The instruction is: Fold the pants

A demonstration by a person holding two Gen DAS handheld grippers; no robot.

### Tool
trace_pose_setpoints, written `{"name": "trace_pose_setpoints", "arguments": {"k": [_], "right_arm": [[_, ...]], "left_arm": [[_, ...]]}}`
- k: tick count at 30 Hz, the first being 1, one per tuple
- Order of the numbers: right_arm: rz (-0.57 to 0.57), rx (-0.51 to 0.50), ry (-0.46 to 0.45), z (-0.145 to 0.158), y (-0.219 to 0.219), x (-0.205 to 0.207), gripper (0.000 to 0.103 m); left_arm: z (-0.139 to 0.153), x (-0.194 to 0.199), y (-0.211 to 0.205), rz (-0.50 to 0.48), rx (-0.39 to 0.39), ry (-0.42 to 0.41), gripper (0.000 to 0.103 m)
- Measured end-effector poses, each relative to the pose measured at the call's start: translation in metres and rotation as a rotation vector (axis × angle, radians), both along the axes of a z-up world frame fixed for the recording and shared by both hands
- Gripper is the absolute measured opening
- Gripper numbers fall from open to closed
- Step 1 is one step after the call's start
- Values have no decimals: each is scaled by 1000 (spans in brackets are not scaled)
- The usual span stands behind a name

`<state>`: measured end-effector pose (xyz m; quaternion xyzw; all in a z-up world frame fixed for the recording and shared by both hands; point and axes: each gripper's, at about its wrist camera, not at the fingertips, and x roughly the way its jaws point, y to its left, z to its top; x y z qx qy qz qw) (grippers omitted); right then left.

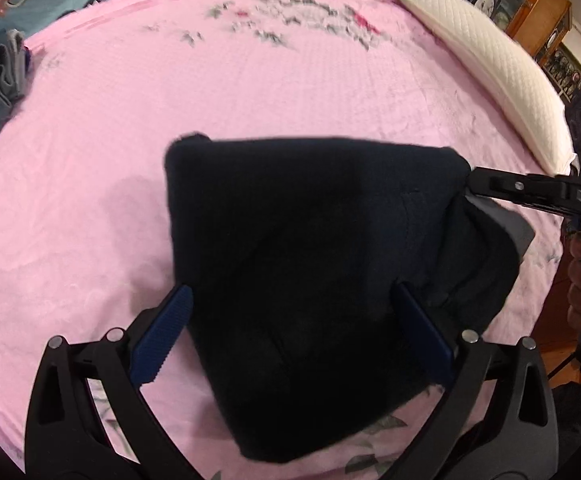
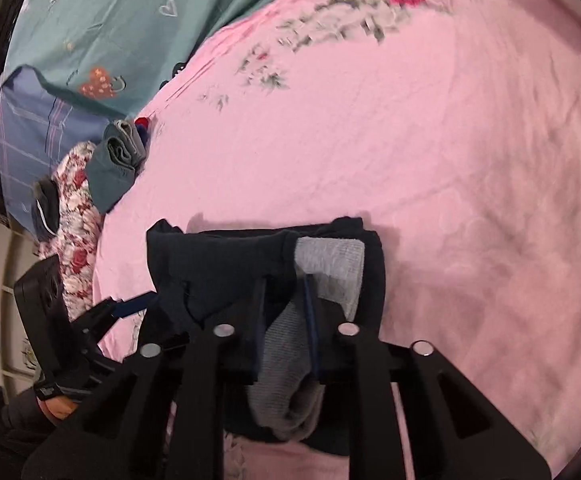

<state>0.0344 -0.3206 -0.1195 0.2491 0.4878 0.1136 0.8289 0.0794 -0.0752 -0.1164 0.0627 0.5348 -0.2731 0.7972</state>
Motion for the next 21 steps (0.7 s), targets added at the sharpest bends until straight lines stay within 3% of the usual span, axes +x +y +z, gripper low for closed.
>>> {"name": "trace_pose_setpoints", "arguments": {"k": [1, 4, 6, 8, 12, 13, 15, 17, 21], "right_arm": [[5, -42, -39, 15, 4, -8, 31], [71, -93, -108, 40, 18, -33, 31], [119, -138, -51, 27, 28, -43, 31], [148, -245, 21, 0, 39, -48, 32], [159, -290, -3, -19, 36, -59, 32], [171, -297, 7, -20, 37, -57, 32], [203, -313, 36, -16, 38, -53, 34], [223, -335, 60, 2, 37, -49, 34], [262, -251, -90, 61, 44, -37, 34]], "left_arm": [[7, -3, 7, 6, -13, -16, 101], [22, -11, 20, 19, -49, -32, 101], [17, -16, 22, 4, -46, -4, 101], [3, -19, 22, -5, -16, 40, 101], [-32, -21, 30, 22, -30, 184, 101], [-32, -20, 34, 28, -47, 182, 101], [-24, -22, 35, 21, -26, 148, 101], [-6, -28, 43, 44, 0, 61, 101], [31, -40, 70, 127, -51, -71, 101]]}}
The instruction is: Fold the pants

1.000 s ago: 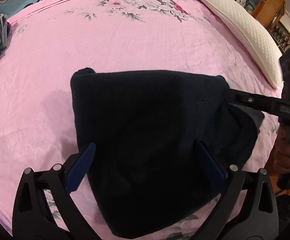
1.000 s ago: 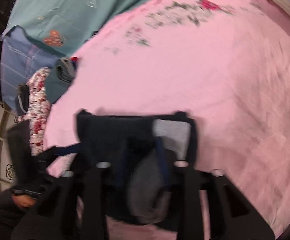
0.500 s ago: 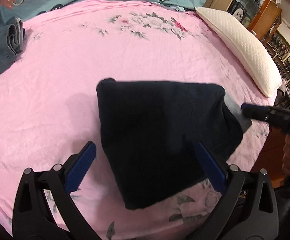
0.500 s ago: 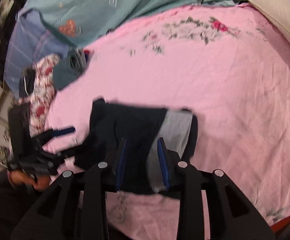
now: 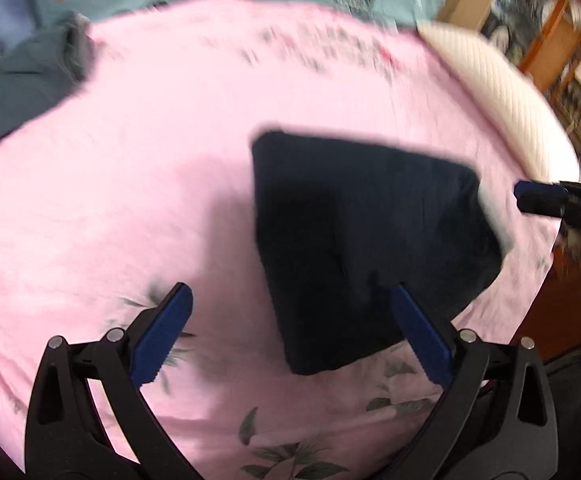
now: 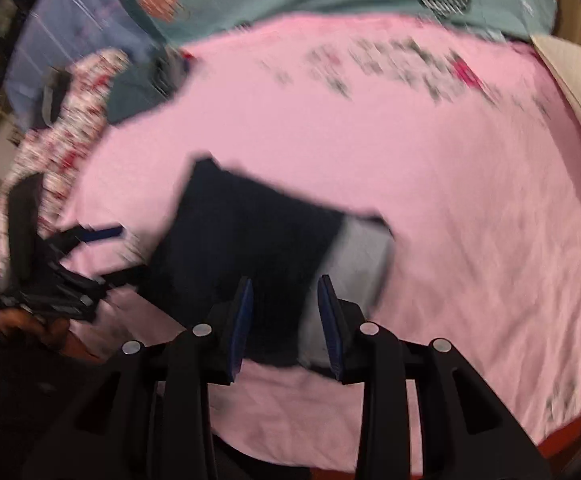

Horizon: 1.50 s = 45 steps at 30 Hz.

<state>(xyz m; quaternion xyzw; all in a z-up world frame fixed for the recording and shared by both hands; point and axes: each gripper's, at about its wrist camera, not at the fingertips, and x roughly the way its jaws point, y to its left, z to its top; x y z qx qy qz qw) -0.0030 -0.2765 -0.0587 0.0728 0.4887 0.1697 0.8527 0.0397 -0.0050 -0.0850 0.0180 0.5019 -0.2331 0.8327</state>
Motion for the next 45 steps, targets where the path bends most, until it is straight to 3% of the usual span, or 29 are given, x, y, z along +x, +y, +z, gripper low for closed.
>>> {"name": "trace_pose_setpoints", "arguments": {"k": [3, 6, 8, 11, 12, 14, 16, 19, 22, 25, 26, 28, 34, 37, 39, 42, 43, 45], "right_arm": [[83, 134, -9, 14, 18, 38, 34], [175, 156, 30, 4, 45, 83, 36], [230, 113, 69, -6, 66, 111, 44], [330, 56, 101, -22, 102, 142, 45], [376, 22, 116, -30, 116, 149, 40], [436, -116, 140, -56, 136, 158, 32], [453, -221, 159, -86, 144, 166, 32], [453, -155, 183, -108, 137, 180, 50], [405, -62, 233, -106, 124, 186, 52], [367, 18, 202, -74, 106, 177, 53], [354, 32, 166, -59, 99, 171, 60], [317, 61, 69, -32, 76, 154, 62], [289, 135, -80, 5, 16, 91, 62], [327, 167, -85, -2, 2, 56, 62], [337, 168, -26, -26, -3, 41, 62], [322, 54, 57, -76, -8, 32, 62], [333, 28, -11, -78, -6, 24, 62], [342, 4, -53, -71, -1, 18, 63]], "left_arm": [[8, -9, 8, 12, -45, -32, 101], [0, -13, -3, 3, -36, -25, 98], [-5, -18, -13, -10, -27, -34, 95], [-18, -19, -31, -28, -6, -26, 86], [-28, -19, -35, -32, 8, -5, 79], [-47, -18, -35, -5, 7, 56, 78], [-54, -16, -27, 44, -40, 86, 78], [-63, -15, -17, 94, -95, 130, 79], [-60, -18, -23, 92, -43, 110, 85], [-53, -18, -27, 90, 21, 94, 93], [-51, -17, -28, 89, 32, 97, 94], [-47, -15, -31, 83, 59, 105, 95], [-25, -12, -45, 53, 186, 69, 95], [-16, -10, -47, 62, 204, 68, 95], [-12, -9, -49, 73, 212, 64, 95], [-15, -6, -56, 74, 232, 74, 96], [-18, -5, -66, 74, 258, 82, 96], [-23, -6, -63, 76, 304, 98, 96]]}}
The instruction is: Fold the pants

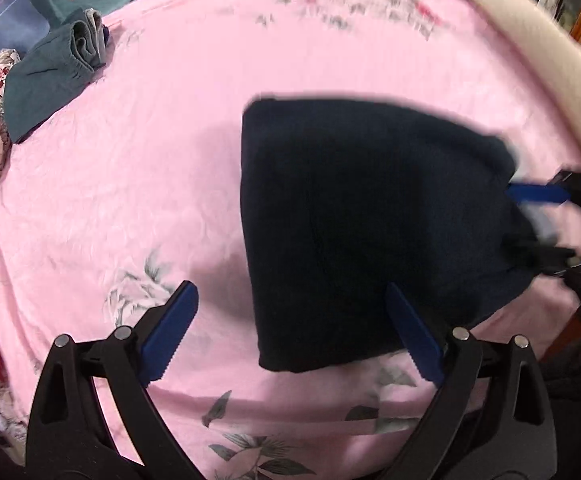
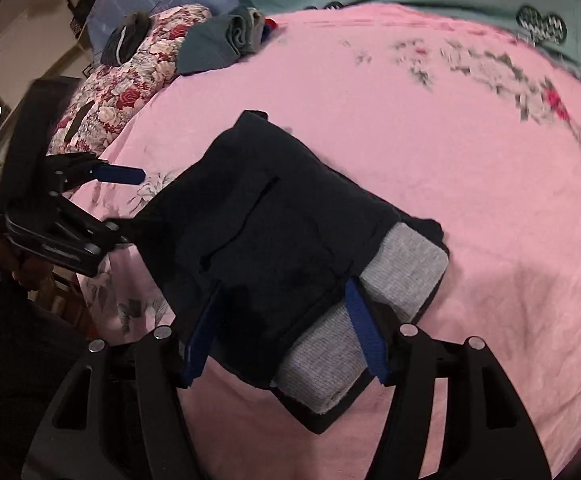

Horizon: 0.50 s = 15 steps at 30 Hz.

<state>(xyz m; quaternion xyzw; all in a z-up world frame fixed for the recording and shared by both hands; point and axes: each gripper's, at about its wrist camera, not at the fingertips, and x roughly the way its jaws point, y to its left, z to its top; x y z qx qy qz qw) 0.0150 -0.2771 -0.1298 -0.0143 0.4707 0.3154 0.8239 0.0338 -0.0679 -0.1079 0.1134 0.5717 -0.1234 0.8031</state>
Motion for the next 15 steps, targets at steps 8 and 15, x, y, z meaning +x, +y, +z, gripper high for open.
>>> {"name": "trace_pose_setpoints", "arguments": {"k": [8, 15], "right_arm": [[-308, 322, 66, 27, -78, 7, 81], [-492, 400, 266, -10, -96, 15, 81]], "left_arm": [[29, 14, 18, 76, -42, -45, 98], [20, 37, 7, 56, -113, -21, 98]]}}
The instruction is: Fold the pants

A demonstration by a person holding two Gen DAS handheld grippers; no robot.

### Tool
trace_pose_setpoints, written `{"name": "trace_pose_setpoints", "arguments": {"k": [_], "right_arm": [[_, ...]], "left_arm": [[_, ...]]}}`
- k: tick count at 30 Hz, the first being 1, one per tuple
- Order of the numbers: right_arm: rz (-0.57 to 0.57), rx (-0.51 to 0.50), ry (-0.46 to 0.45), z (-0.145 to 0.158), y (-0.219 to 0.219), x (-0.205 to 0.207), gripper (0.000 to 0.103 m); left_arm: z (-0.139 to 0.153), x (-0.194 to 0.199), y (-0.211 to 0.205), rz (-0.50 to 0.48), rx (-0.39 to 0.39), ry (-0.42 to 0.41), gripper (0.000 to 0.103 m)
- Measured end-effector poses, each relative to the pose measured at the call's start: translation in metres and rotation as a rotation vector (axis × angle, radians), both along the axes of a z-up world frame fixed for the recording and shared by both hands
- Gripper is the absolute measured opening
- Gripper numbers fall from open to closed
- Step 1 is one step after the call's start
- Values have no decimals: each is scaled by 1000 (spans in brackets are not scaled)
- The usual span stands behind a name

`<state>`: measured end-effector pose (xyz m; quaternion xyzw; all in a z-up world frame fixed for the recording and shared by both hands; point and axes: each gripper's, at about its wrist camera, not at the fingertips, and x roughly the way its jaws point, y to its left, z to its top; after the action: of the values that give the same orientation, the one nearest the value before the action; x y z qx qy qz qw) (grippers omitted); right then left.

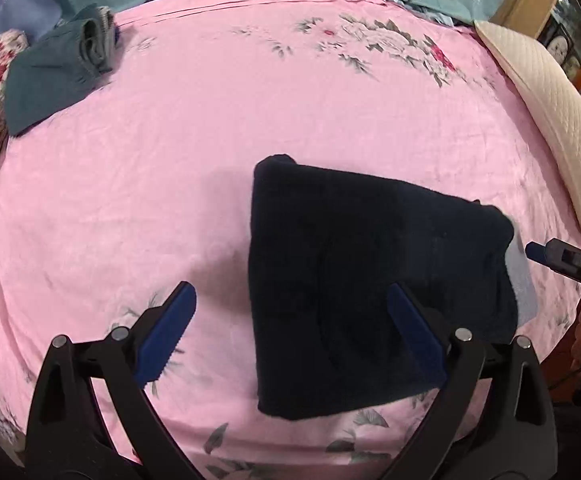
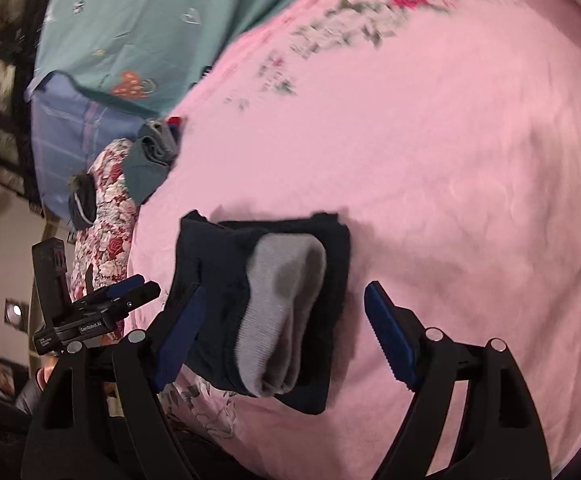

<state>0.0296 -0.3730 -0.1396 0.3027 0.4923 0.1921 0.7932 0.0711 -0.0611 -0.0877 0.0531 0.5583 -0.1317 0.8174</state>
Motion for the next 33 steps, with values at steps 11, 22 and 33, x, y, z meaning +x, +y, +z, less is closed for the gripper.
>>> {"name": "trace_pose_setpoints", "arguments": {"k": [11, 22, 33], "right_arm": [[47, 139, 111, -35, 12, 3, 81], [85, 172, 99, -31, 24, 12, 79], [91, 171, 121, -38, 35, 18, 95]], "left_arm": [[-37, 12, -5, -42, -6, 90, 100], [-44, 16, -3, -40, -24, 108, 101], [-50, 18, -3, -23, -45, 129, 101]]}}
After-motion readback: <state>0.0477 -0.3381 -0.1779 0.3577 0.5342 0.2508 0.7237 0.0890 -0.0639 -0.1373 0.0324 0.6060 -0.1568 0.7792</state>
